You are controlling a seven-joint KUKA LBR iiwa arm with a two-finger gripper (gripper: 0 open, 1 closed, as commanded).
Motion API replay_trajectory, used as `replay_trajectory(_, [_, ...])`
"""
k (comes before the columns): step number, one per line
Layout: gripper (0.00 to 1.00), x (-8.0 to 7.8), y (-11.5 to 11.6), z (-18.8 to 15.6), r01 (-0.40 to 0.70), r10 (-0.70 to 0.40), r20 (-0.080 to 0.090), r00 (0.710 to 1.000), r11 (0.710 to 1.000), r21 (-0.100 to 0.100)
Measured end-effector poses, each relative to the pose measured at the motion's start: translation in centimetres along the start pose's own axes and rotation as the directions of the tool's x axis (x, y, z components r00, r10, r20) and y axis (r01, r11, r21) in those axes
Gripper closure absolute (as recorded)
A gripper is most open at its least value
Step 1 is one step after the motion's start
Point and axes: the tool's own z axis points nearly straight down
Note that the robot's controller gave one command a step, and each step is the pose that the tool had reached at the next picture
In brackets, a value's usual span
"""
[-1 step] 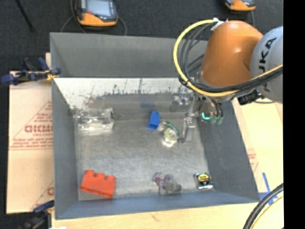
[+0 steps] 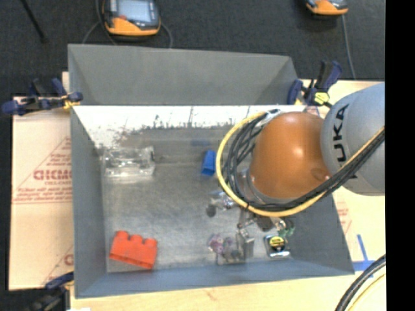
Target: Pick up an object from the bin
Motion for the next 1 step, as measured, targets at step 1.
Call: replay_trajectory(1, [0.00, 0.53, -3.66, 10.03, 0.001, -0.001, 0.020, 1.000, 1.000, 0.005])
